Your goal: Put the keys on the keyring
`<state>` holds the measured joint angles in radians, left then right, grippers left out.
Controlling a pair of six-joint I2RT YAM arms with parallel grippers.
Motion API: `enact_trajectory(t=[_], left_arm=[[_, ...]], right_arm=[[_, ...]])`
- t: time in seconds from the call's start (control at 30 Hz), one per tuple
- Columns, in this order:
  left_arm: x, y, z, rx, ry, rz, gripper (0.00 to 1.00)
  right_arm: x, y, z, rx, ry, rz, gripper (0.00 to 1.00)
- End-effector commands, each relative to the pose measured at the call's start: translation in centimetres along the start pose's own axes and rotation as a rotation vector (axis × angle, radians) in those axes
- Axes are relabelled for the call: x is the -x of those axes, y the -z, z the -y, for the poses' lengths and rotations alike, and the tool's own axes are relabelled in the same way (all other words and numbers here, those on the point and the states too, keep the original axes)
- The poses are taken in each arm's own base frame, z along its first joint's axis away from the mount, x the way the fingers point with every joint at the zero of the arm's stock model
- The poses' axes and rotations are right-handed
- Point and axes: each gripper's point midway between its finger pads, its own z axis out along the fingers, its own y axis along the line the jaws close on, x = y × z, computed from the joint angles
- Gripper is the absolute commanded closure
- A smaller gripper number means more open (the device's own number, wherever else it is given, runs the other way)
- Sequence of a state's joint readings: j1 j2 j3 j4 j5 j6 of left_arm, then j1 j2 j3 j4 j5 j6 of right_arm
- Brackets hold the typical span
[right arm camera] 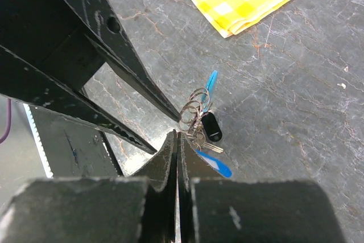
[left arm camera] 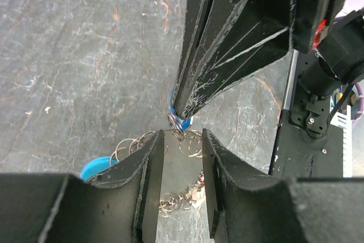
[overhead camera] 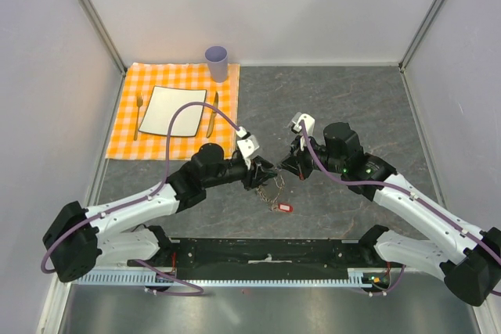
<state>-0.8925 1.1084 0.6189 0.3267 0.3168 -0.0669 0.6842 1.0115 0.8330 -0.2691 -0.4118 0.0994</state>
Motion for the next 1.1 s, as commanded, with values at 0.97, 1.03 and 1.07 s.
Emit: enact_trajectory(t=[0.97,1.03,1.07], left_arm=[[0.8,-1.3,-0.8,0.024,0.015,0.006,0.98],[0.7,-0.9,-1.0,0.043,0.009,0.008,0.98],[0.8,-0.8,-1.1,0.049,0.006,0.012,0.98]], right_arm=[[0.9,1.3,1.9,-0.139,0.038,0.024,1.00],[0.7,1.7,2.8,-0.192,0.034,0.009,1.00],[0.6,1.8,3.5,-0.233,0.030,0.004,1.00]])
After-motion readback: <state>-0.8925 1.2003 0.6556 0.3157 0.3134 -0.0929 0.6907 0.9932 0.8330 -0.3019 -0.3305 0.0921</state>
